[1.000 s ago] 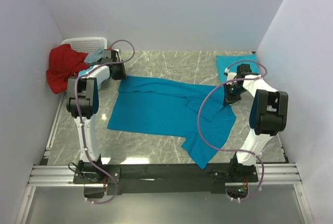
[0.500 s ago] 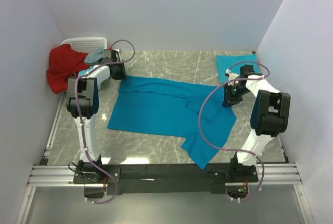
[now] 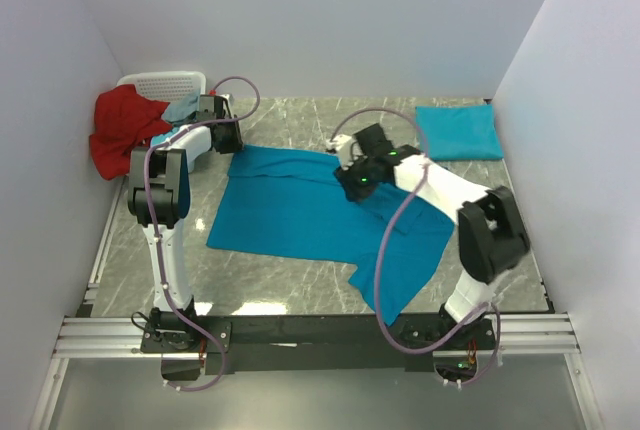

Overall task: Fold and stack the t-shirts
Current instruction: Fold the tshirt

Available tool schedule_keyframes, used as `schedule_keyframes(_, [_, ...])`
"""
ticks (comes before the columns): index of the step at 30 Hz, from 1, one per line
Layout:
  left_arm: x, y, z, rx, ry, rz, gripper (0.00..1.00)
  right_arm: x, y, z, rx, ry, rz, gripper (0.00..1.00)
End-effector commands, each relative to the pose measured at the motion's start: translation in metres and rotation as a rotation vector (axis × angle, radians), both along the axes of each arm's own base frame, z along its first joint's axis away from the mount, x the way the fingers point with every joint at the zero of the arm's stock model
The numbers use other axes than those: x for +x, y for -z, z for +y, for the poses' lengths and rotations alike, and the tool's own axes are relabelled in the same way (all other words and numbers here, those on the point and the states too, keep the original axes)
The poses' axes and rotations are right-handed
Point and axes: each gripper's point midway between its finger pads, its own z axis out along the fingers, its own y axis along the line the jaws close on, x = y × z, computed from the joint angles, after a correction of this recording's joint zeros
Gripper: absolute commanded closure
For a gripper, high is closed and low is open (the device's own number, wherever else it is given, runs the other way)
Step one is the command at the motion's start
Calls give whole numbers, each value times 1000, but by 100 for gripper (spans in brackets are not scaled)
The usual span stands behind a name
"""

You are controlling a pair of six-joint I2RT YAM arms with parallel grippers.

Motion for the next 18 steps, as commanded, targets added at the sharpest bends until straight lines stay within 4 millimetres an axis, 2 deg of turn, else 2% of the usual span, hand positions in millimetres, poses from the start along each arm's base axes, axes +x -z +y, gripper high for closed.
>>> schedule_keyframes(1, [-2, 4, 0, 7, 16, 8, 68, 38, 6, 2, -109, 147, -95, 55])
schedule_keyframes(6, [-1, 4, -1, -2, 15, 4, 68, 46, 19, -9, -237, 228, -174, 55])
schedule_keyframes(9, [-3, 10, -3, -5, 16, 20, 68, 43, 30, -8, -248, 233, -139, 55])
schedule_keyframes(12, [-1, 7, -2, -4, 17, 9, 68, 42, 41, -10, -264, 243, -111, 55])
schedule_keyframes(18, [-2, 8, -2, -1, 17, 13, 68, 39, 48, -16, -296, 258, -100, 57])
